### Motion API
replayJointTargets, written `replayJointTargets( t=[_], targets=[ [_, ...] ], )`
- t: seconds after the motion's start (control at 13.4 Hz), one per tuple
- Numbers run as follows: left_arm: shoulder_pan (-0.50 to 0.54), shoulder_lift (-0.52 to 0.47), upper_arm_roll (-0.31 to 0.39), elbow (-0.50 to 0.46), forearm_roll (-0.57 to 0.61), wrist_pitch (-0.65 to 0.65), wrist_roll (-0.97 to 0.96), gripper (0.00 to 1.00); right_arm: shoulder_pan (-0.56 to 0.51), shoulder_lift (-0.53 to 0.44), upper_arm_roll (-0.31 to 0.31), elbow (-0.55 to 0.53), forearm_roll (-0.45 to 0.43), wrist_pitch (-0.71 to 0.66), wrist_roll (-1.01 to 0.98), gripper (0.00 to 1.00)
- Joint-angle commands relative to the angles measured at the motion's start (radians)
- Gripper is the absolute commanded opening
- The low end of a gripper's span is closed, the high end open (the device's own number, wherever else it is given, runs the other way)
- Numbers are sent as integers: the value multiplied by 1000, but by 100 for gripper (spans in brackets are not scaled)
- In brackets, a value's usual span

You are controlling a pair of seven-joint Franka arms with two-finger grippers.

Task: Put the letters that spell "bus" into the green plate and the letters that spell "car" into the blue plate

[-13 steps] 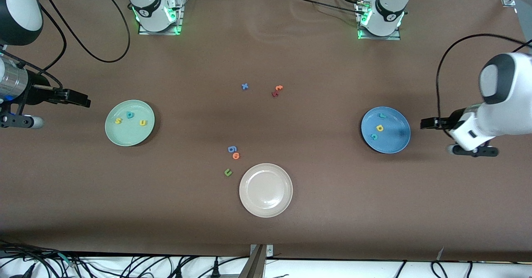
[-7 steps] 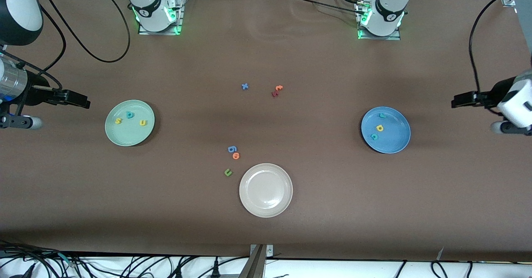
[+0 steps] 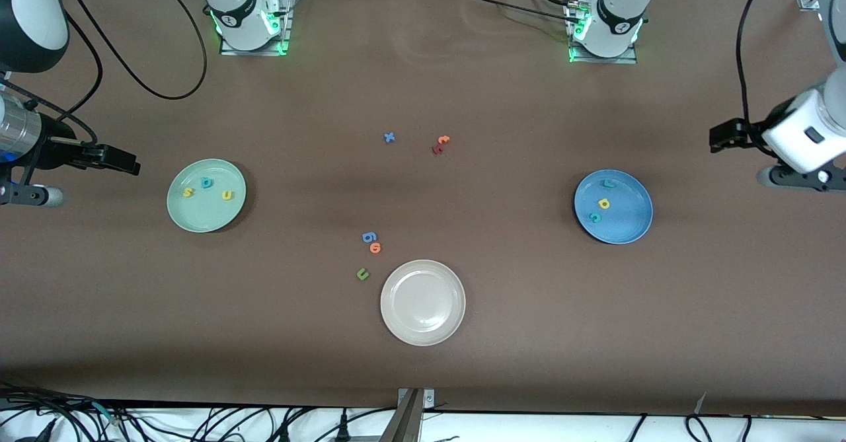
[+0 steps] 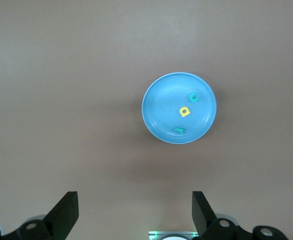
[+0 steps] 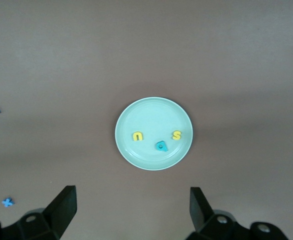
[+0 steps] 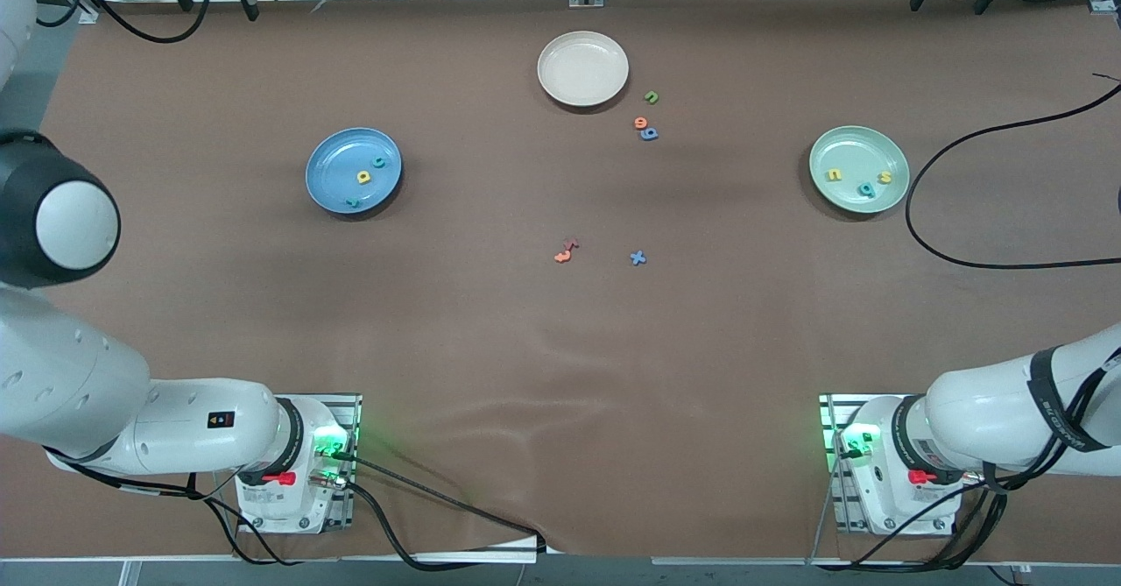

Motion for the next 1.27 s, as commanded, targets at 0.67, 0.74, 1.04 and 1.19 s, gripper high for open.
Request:
replayJointTargets(
  t=[0.67, 0.74, 1.04, 1.19],
  targets=[
    [-104, -155, 205, -175, -87, 136, 96, 100, -5, -14, 15, -5, -20, 6, 10, 100],
    [-122, -161, 228, -178, -91, 137, 90, 100, -4, -14, 15, -5, -20, 7, 8, 100],
    [-110, -146, 232, -160, -120, 133, 89, 100, -4, -11, 16, -5, -20, 6, 6, 100],
    [-110, -146, 232, -154, -120, 134, 89, 100, -2, -9, 16, -4, -20, 7, 6, 100]
  ],
)
